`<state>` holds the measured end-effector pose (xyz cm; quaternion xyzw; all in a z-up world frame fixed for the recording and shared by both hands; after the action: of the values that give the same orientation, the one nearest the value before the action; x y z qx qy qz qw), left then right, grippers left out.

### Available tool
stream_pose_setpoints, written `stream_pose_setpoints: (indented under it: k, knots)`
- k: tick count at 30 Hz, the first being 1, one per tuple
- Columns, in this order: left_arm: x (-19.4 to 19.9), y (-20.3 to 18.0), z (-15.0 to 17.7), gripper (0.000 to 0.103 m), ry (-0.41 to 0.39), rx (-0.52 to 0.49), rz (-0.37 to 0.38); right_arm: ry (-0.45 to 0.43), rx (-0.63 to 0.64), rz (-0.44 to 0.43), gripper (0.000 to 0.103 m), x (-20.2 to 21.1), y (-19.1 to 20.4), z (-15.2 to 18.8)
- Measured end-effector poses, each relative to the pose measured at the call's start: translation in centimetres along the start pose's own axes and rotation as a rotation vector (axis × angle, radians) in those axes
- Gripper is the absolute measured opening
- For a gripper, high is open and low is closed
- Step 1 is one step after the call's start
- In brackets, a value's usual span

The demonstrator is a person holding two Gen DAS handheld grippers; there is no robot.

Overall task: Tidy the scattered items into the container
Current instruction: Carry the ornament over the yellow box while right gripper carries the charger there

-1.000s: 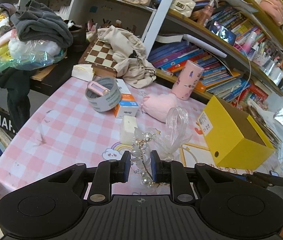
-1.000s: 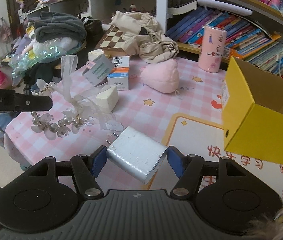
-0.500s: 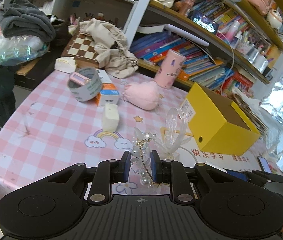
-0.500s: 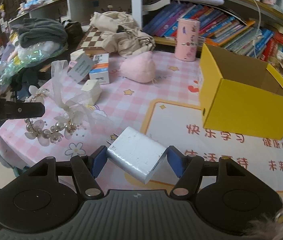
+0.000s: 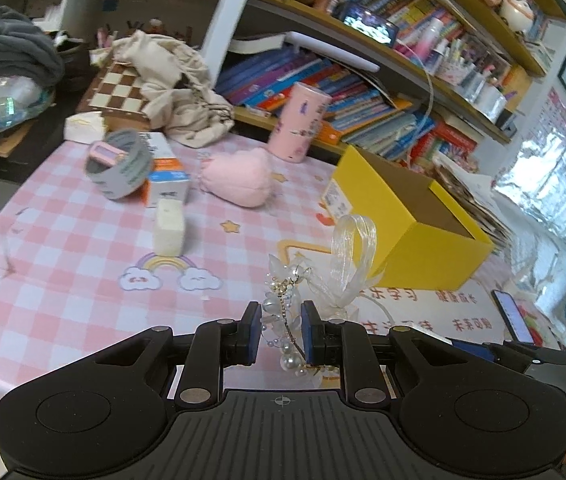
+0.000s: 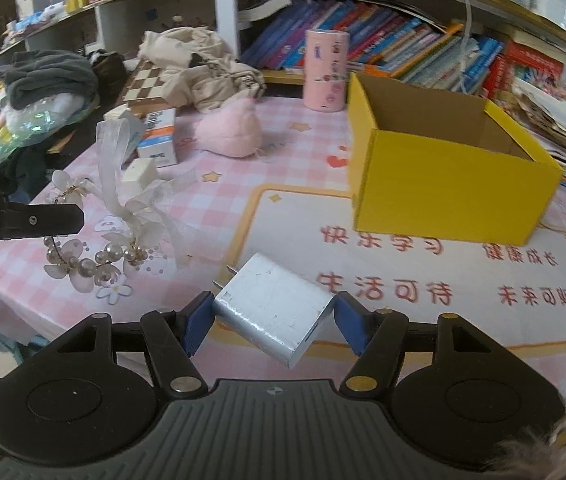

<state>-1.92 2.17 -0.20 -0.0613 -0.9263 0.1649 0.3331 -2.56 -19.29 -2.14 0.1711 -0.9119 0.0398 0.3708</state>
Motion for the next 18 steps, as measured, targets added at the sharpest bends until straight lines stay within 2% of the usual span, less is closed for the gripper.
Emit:
stream_pose_setpoints:
  k: [18]
  knots:
    - [-3.0, -5.7, 0.0, 0.019, 0.051, -0.119, 0.143, -0.019, -0.140, 0.155, 0.064, 3.1, -5.5, 2.0]
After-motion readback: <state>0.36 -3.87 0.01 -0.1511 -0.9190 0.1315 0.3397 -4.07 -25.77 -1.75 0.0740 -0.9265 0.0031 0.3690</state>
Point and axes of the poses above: each gripper's, at about its wrist camera, not at the fingertips, and x roughly against the way its jaws point, y to its left, z to its underside, the point moved 1 cm from there along -x, roughly the way its jaws point, and after that the axes turned 2 degrees about -z, right-handed, at the moved point
